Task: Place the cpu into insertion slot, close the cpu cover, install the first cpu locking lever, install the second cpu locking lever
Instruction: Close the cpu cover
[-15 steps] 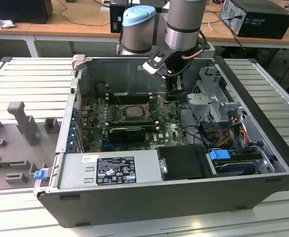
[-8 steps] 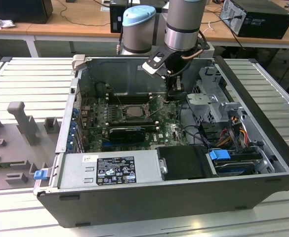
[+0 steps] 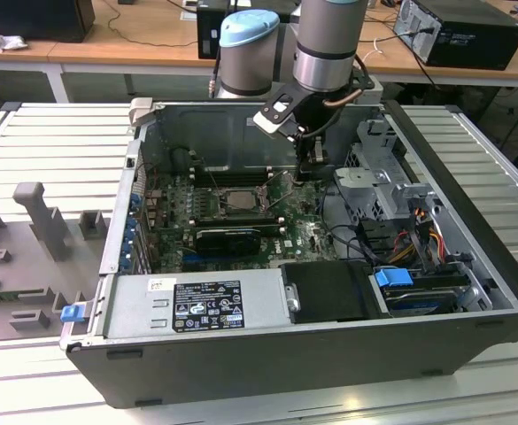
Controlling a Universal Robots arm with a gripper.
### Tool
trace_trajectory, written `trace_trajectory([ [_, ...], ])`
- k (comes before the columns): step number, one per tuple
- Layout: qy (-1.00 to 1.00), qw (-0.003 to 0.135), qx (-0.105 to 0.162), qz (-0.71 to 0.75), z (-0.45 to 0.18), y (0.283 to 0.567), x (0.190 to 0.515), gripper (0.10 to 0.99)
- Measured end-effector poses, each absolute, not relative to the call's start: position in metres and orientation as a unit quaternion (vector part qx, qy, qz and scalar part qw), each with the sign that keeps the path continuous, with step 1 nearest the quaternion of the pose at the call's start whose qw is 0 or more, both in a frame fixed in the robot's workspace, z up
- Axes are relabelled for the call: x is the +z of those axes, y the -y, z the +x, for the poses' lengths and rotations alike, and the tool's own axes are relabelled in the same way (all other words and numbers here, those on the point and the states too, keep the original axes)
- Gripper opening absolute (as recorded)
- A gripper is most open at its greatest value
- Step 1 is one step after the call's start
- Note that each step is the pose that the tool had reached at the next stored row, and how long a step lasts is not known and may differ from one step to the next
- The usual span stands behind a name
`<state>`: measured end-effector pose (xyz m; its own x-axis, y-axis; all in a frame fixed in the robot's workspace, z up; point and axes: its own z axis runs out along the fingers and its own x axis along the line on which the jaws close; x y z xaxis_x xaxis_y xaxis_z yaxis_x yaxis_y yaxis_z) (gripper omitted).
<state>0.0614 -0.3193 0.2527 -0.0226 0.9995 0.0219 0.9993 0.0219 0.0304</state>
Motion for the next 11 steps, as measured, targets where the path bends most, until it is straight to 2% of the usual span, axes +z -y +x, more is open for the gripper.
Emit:
trace_trajectory([
  [11, -0.715, 0.003, 0.019, 0.699, 0.0588, 0.3193, 0.2526, 0.106],
])
